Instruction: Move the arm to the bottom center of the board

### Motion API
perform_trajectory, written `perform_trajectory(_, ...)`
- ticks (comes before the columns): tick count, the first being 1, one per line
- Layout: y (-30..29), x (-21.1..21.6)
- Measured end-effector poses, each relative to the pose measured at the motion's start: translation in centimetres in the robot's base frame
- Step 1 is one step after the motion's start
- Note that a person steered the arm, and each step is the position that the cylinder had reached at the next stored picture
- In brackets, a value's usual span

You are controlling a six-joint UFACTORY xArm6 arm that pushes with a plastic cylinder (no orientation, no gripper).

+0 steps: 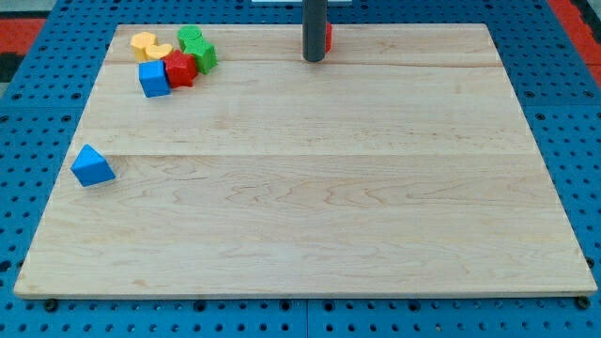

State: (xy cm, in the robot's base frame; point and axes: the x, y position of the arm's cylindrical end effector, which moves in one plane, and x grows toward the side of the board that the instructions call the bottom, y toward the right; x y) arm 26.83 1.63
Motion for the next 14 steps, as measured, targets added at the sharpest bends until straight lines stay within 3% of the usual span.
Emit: perform_trajectory(14, -4.7, 28.7)
